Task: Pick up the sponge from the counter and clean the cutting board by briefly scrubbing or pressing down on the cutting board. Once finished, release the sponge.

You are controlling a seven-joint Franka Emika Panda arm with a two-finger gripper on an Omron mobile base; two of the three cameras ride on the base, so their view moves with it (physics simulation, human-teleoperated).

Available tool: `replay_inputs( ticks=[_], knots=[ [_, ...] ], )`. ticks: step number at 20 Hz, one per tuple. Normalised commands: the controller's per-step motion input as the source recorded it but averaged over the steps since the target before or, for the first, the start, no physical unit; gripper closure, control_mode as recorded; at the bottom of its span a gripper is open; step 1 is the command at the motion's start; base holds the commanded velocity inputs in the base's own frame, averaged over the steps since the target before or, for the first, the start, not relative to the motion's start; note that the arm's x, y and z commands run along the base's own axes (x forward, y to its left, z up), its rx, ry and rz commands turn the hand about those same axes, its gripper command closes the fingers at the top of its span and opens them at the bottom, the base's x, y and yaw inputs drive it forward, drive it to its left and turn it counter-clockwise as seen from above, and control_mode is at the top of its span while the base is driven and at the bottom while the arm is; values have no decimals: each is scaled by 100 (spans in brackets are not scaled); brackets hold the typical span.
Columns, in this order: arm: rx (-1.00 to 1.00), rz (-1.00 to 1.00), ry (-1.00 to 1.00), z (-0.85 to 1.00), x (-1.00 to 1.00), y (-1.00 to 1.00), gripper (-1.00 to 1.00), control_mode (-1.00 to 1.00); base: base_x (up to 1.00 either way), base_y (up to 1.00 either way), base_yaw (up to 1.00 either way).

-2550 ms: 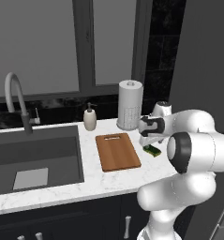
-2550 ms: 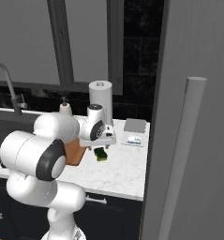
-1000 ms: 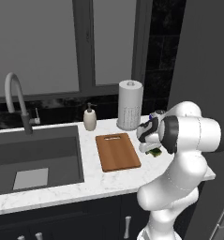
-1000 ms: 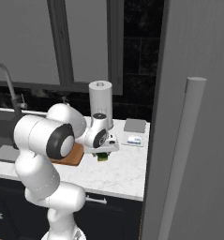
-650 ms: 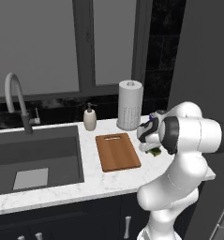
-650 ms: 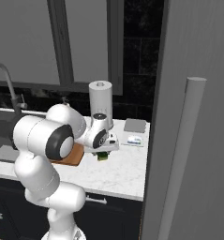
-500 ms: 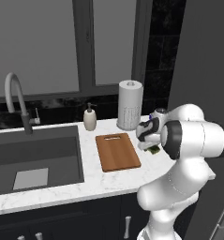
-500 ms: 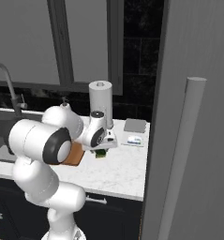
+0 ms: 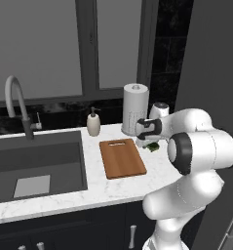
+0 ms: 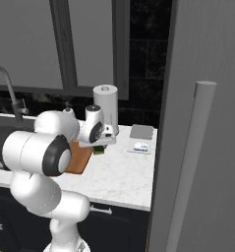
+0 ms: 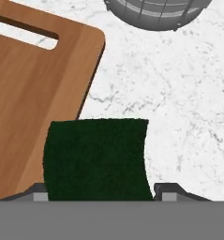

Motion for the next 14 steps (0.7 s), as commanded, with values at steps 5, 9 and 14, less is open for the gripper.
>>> replay_inputs(
  ticks=[5,9,14],
  knots=[
    [0,0,-2,1,19,42,100,-100,0,0,0],
    [-1,0,0,0,36,24,100,-100,0,0,0],
    [-1,0,0,-5,33,22,100,-100,0,0,0]
  ],
)
